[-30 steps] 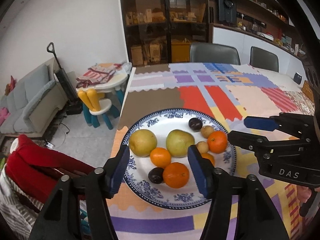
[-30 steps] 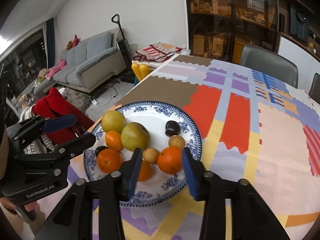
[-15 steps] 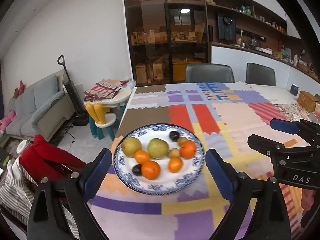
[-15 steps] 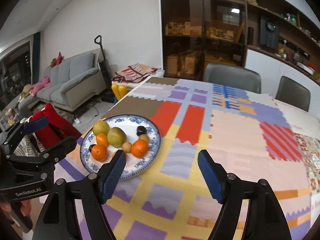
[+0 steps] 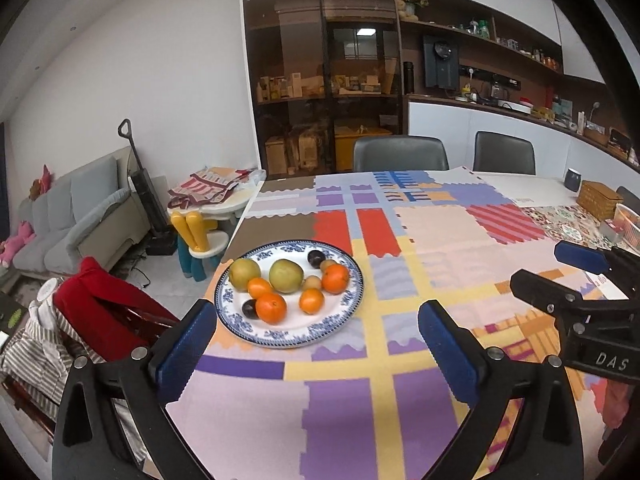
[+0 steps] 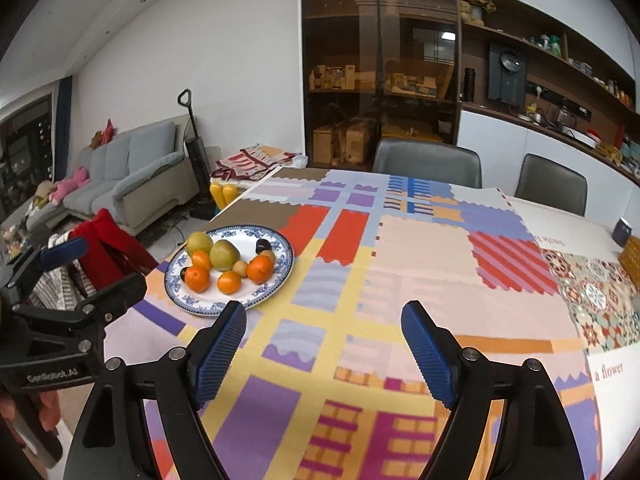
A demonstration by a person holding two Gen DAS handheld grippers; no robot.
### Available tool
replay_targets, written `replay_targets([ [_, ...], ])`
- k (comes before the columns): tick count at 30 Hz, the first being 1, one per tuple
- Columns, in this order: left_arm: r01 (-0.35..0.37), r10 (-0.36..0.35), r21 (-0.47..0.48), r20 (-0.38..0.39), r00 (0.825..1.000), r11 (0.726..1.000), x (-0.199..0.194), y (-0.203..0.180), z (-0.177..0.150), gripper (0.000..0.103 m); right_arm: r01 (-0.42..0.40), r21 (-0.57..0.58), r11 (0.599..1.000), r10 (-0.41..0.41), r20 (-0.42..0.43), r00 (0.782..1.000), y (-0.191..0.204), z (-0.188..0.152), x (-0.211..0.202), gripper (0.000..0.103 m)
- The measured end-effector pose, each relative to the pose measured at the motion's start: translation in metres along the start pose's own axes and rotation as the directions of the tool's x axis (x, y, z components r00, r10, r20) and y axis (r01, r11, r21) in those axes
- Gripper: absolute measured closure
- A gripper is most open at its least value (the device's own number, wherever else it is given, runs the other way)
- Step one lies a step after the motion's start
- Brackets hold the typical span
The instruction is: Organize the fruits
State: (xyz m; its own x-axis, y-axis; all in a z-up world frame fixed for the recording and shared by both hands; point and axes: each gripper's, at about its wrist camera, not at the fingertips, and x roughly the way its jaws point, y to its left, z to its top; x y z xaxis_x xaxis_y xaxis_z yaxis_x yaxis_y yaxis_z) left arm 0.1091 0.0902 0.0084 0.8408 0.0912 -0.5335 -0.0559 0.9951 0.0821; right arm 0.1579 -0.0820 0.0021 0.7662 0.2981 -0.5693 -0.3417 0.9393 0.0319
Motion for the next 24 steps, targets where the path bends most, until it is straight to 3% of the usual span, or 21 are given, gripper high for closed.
replay_targets([
  [11, 0.019, -0.021, 0.032, 0.056, 0.998, 0.999, -0.039, -0.032, -0.012, 0.0, 0.017, 0.073, 0.997, -0.02, 0.049, 0.999, -0.024, -0.028, -0.045, 0.023],
  [24, 0.034, -0.036, 0.03, 0.068, 0.997, 0.999, -0.049, -0.047, -0.019, 0.0, 0.053, 0.113, 0.992, -0.062, 0.081, 0.995, -0.041, -0.048, -0.068, 0.023],
])
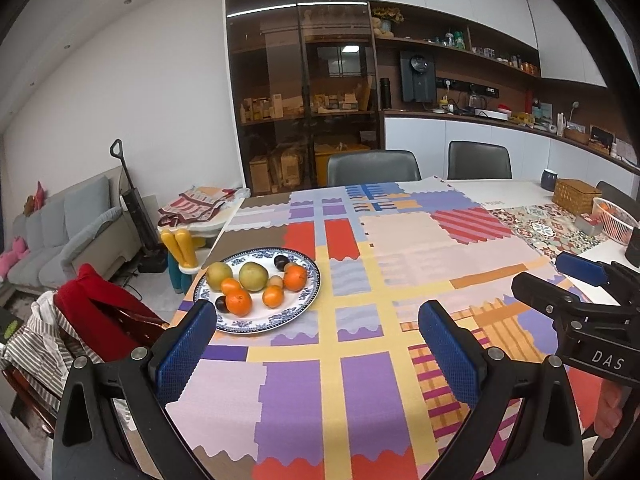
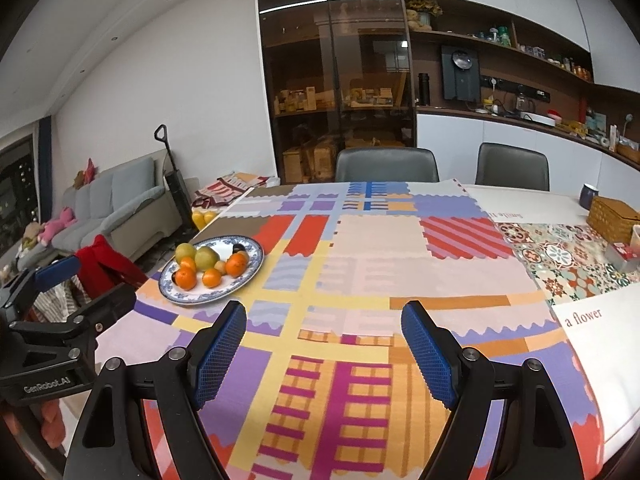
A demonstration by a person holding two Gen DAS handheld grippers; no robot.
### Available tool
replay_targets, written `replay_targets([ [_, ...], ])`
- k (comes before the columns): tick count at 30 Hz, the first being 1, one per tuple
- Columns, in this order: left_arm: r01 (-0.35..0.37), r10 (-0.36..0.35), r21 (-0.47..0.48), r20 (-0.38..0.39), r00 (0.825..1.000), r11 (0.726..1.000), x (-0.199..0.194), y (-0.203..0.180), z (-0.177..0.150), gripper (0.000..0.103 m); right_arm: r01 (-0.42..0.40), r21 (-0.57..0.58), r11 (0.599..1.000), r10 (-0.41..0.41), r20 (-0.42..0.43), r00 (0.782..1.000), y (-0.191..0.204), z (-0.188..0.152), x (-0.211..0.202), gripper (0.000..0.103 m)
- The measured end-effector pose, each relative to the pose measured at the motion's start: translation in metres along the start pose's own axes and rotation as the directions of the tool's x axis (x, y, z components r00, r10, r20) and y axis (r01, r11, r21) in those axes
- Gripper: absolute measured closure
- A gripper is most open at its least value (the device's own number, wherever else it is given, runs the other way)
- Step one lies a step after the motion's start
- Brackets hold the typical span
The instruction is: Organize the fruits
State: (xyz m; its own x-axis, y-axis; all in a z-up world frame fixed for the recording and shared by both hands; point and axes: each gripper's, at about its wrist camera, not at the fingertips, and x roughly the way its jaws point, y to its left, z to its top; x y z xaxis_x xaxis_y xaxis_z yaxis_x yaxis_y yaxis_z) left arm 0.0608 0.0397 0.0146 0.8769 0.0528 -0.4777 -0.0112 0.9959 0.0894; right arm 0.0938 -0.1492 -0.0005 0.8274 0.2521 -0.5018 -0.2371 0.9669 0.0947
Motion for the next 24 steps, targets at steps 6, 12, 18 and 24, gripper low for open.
replay_targets([
  [6, 0.006, -0.006, 0.0, -0.001, 1.0, 1.0, -0.0021, -0.0033, -0.0004, 0.0, 0.006, 0.004, 1.0, -0.007, 0.013, 1.0, -0.004, -0.001, -0.0066, 0.023],
  [12, 0.022, -0.022, -0.008, 0.003, 1.0, 1.0, -0.0072, -0.0062, 0.0006, 0.0, 0.002, 0.002, 1.0, -0.002, 0.017, 1.0, -0.0038, -0.0007, -0.0094, 0.023],
  [18, 0.019, -0.019, -0.007, 0.005, 1.0, 1.0, -0.0078, -0.0058, 0.0007, 0.0, 0.001, 0.0, 1.0, -0.001, 0.019, 1.0, -0.0031, -0.0006, -0.0106, 0.023],
  [24, 0.013, -0.013, -0.007, 0.014, 1.0, 1.0, -0.0094, -0.0045, -0.0001, 0.0, -0.001, 0.003, 1.0, 0.001, 0.016, 1.0, -0.0025, -0.0007, -0.0106, 0.023],
])
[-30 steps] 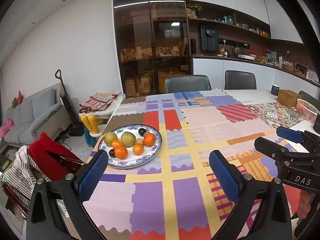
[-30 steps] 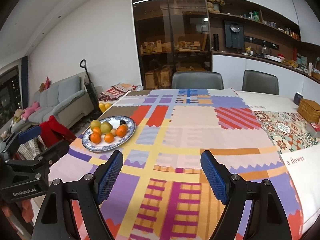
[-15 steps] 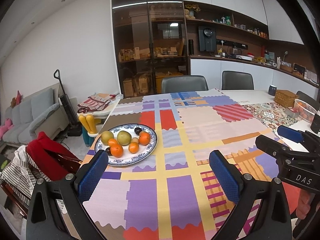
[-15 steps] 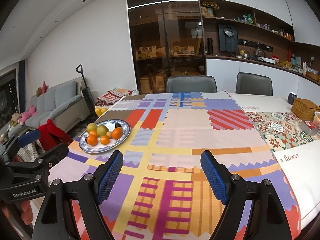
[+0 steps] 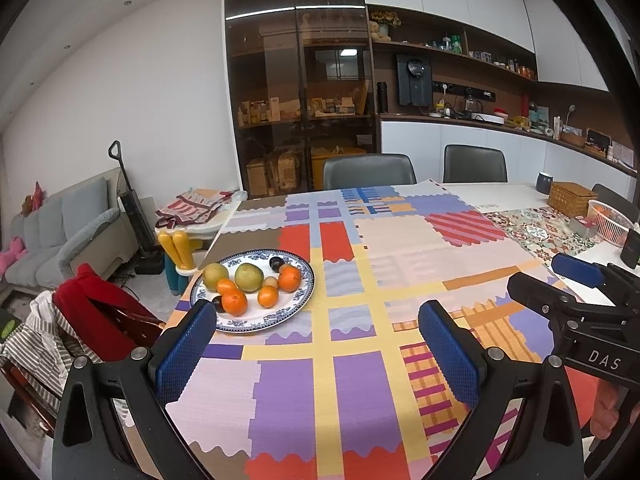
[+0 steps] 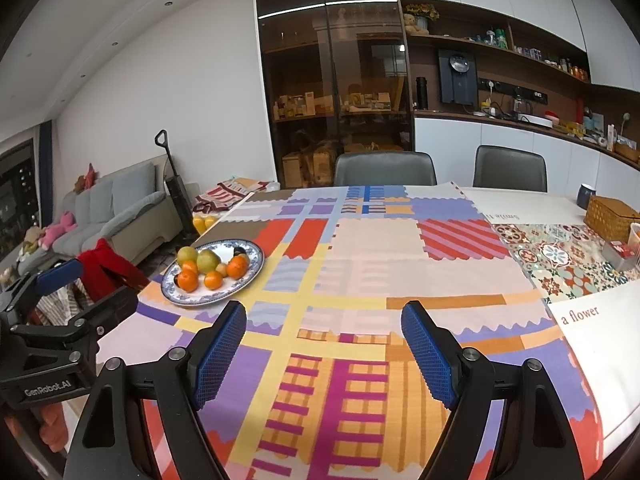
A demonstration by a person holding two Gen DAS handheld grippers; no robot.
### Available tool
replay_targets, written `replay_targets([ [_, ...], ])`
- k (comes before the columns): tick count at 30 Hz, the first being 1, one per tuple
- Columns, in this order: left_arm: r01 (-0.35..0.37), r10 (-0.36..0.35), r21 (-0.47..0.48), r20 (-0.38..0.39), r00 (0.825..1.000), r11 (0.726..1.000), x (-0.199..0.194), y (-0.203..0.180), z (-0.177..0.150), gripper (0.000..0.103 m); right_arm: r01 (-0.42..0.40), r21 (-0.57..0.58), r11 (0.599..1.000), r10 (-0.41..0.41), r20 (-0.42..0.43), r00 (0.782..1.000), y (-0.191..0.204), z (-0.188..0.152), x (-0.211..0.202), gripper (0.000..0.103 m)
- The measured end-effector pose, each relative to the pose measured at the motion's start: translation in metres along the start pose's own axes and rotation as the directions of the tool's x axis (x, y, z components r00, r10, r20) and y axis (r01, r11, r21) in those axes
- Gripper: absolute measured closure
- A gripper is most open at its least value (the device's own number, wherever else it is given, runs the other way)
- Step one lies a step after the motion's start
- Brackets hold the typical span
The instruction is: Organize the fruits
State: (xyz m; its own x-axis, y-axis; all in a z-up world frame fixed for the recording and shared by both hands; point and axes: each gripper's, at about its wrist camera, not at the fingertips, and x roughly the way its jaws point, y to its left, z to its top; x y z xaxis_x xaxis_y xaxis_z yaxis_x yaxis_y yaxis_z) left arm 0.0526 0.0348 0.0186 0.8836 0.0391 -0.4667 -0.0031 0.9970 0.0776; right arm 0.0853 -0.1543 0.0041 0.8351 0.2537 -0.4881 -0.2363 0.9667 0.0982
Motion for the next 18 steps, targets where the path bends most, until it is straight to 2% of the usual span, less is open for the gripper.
replay_targets([
  [18, -0.004, 0.004, 0.003, -0.003, 1.0, 1.0, 0.0017, -0.0005, 0.0002, 0.0, -0.008, 0.005, 1.0, 0.008, -0.009, 1.0, -0.0022, -0.0017, 0.0027, 0.023],
])
